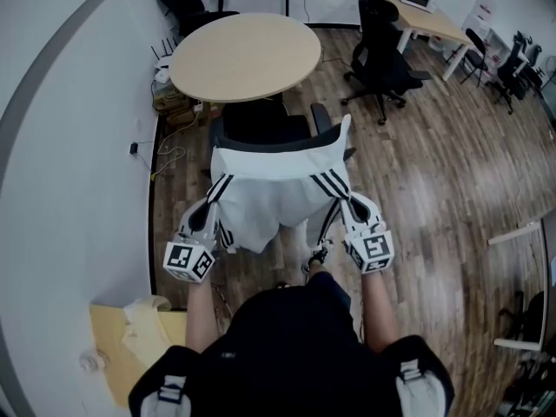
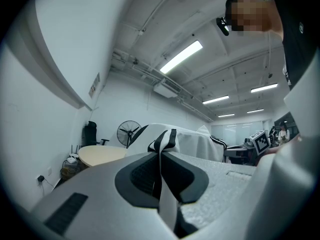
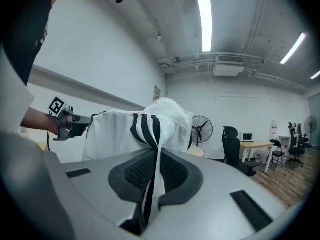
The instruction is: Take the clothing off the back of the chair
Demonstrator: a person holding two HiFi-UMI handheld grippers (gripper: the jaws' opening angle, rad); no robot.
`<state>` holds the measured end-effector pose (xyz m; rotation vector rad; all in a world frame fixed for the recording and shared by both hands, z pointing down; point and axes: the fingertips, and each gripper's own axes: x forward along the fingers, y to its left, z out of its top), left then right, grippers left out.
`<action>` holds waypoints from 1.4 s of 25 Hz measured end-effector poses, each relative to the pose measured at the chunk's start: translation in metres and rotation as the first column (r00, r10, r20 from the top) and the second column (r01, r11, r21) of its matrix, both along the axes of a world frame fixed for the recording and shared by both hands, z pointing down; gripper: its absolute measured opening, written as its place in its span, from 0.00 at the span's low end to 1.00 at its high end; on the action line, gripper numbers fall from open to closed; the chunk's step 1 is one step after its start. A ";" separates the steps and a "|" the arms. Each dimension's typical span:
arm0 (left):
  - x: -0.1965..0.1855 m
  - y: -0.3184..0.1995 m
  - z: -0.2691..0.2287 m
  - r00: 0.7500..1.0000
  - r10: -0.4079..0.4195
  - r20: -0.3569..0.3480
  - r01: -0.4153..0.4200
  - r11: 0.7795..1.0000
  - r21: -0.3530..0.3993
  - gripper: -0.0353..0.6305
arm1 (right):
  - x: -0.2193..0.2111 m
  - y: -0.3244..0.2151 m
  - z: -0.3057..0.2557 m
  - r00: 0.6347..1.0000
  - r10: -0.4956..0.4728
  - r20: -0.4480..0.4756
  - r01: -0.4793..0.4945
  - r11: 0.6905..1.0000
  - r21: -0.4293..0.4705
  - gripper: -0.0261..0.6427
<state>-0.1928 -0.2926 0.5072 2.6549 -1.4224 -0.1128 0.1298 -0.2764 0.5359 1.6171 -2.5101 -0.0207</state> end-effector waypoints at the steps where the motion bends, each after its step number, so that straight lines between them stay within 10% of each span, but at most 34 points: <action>1: 0.000 0.001 -0.001 1.000 0.000 0.001 0.000 1.000 0.002 0.07 | -0.001 0.001 0.000 1.000 0.001 -0.014 -0.001 1.000 -0.004 0.05; 35: 0.013 0.045 0.020 0.998 0.028 0.050 -0.027 0.999 -0.025 0.07 | 0.005 0.042 0.019 0.999 0.017 -0.034 -0.018 1.000 -0.024 0.05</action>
